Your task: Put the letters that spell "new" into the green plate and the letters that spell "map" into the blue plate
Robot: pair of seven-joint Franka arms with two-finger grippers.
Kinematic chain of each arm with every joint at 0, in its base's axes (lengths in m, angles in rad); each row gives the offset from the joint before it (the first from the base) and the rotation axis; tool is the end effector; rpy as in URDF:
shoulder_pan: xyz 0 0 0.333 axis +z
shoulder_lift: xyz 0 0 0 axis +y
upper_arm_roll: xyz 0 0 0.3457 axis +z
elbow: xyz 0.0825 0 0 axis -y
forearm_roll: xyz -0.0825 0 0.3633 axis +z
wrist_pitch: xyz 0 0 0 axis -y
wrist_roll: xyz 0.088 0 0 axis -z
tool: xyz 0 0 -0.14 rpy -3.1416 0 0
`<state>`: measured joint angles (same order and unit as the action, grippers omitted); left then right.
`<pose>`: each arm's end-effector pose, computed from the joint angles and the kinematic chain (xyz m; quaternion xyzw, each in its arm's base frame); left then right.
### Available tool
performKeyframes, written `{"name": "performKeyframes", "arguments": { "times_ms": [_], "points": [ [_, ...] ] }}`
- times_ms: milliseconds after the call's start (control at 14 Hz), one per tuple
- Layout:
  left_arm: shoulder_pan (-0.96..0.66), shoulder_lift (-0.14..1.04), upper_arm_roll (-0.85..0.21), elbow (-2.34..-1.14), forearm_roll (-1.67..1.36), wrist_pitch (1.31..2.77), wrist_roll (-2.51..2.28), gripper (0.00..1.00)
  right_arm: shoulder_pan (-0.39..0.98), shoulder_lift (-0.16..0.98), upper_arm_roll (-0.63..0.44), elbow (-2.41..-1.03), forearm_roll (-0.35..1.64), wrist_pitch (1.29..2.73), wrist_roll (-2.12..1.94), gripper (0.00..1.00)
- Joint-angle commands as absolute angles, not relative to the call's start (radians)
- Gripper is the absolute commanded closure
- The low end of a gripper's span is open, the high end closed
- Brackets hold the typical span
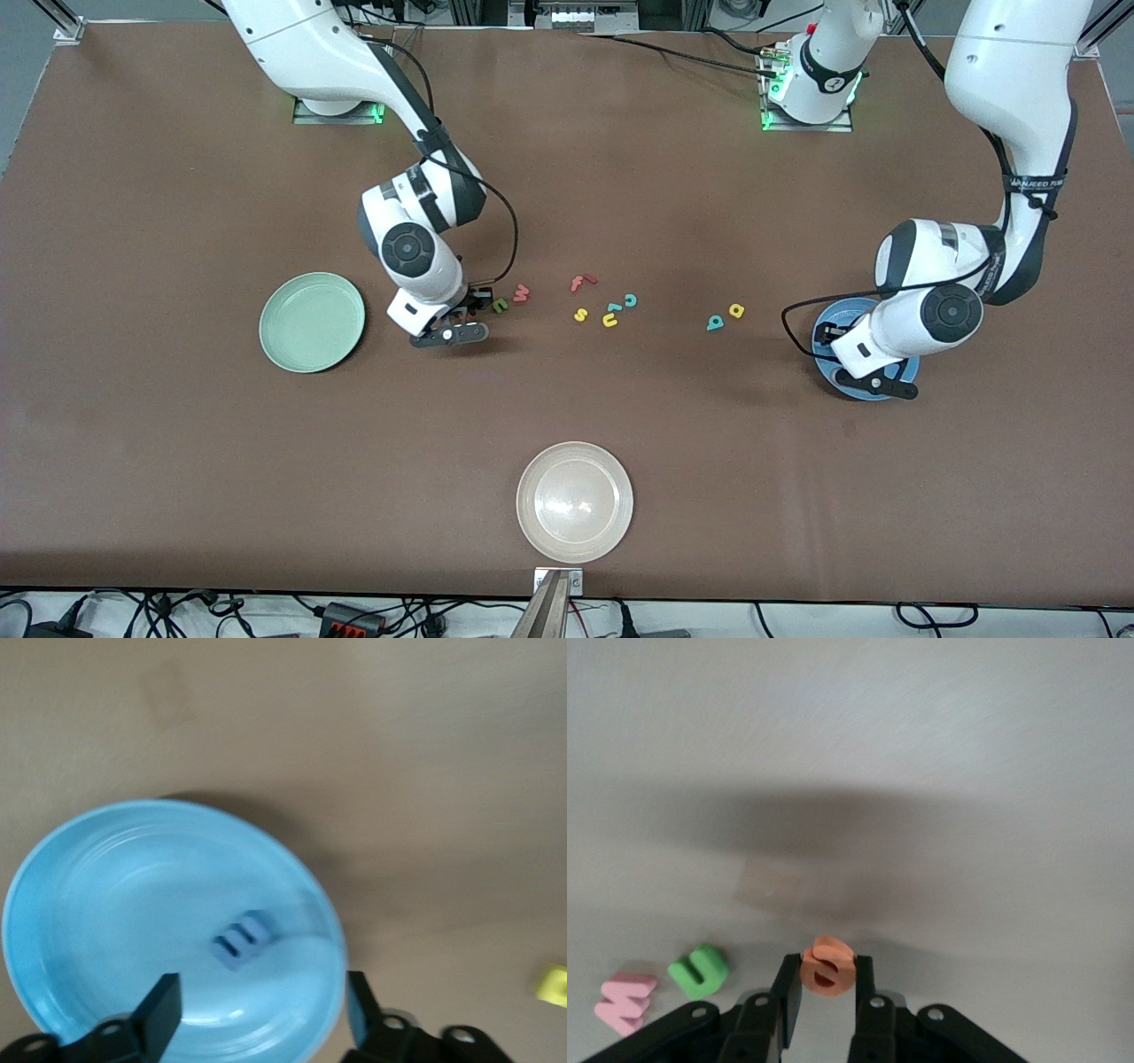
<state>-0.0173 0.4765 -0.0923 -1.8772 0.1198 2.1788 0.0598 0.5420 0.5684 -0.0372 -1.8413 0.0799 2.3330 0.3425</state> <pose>0.6078 -0.0562 0.2525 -0.9889 0.1191 0.0850 0.0266 0.5552 0.3121 0.2187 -0.9976 -0.0549 0.0418 0.0006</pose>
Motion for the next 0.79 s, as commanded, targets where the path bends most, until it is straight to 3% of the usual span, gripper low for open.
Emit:
{"name": "performKeyframes", "arguments": {
  "times_ms": [0, 287, 645, 717],
  "points": [
    [-0.032, 0.451, -0.19, -1.838, 0.14, 2.088, 0.09, 0.0, 0.496, 0.48, -0.104, -1.859, 0.063, 2.226, 0.327, 0.9],
    [-0.057, 0.485, -0.287, -1.85, 0.14, 2.097, 0.238, 0.0, 0.494, 0.456, -0.273, -1.914, 0.057, 2.115, 0.233, 0.9],
    [-0.123, 0.532, -0.313, -1.901, 0.283, 2.204, 0.447, 0.0, 0.45, 0.521, -0.291, -1.944, 0.057, 2.134, 0.197, 0.89],
    [-0.13, 0.551, -0.314, -1.901, 0.307, 2.223, 0.497, 0.0, 0.44, 0.534, -0.291, -1.944, 0.057, 2.152, 0.192, 0.84]
  ]
}}
